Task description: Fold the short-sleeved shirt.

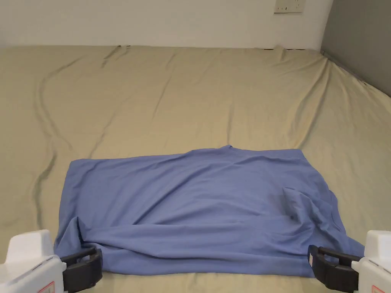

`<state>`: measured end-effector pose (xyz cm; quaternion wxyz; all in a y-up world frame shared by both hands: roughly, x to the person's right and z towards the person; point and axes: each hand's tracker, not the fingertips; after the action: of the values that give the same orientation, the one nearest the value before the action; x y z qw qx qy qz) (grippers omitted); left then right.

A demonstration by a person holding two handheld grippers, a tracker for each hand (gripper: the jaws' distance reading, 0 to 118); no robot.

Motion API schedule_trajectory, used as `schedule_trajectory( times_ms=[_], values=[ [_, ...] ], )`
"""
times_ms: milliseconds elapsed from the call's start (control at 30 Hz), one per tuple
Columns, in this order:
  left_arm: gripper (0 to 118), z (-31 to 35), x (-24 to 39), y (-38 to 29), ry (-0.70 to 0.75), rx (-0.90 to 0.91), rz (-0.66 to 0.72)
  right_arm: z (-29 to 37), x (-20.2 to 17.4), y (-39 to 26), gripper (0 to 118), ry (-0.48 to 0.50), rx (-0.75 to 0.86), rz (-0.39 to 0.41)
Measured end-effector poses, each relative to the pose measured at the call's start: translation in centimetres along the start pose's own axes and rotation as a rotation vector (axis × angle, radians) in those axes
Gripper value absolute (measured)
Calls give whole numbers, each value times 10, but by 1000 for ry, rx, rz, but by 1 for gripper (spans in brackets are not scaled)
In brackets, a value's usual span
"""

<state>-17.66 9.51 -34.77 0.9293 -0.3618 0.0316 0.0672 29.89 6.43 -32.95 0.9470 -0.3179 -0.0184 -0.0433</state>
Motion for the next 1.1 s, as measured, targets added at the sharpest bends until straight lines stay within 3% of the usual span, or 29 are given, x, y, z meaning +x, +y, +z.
schedule_trajectory(
  times_ms=[67,133,267,333,367,400,433,500,533,567,600,700,800,933,967,1033,1067,1100],
  values=[
    [109,18,8,4,23,55,22,14,-8,3,111,15,85,-16],
    [106,34,15,4,42,197,5,29,-21,12,111,27,179,23],
    [82,75,35,15,-96,497,-167,65,-51,38,112,26,415,158],
    [74,91,45,21,-114,642,-165,78,-61,50,112,30,523,222],
    [60,96,47,25,-93,684,-146,85,-67,54,110,17,580,230],
    [23,99,50,30,-63,697,-127,90,-71,58,98,19,619,235],
    [0,100,52,34,-40,711,-125,95,-73,60,76,33,657,235],
    [0,95,54,41,-13,726,-135,97,-74,68,2,62,674,222],
    [0,91,52,43,12,717,-152,96,-78,71,2,28,678,222],
    [0,89,51,47,-4,697,-177,95,-81,72,2,-66,720,220],
    [0,87,50,48,-2,706,-172,90,-85,78,2,-51,717,242],
    [0,87,49,51,1,716,-169,85,-83,87,2,9,701,209],
    [0,78,46,60,12,687,-163,80,-78,86,2,5,702,174],
    [0,33,28,93,62,521,-95,62,-75,98,2,11,650,158],
    [7,19,22,103,59,479,-89,55,-75,100,2,4,640,155],
    [43,-5,14,121,43,433,-57,41,-74,106,2,10,601,156],
    [74,-21,11,133,37,387,-44,33,-73,109,2,13,578,157],
    [113,-40,6,146,28,334,-34,24,-73,111,2,28,553,160]
  ],
)
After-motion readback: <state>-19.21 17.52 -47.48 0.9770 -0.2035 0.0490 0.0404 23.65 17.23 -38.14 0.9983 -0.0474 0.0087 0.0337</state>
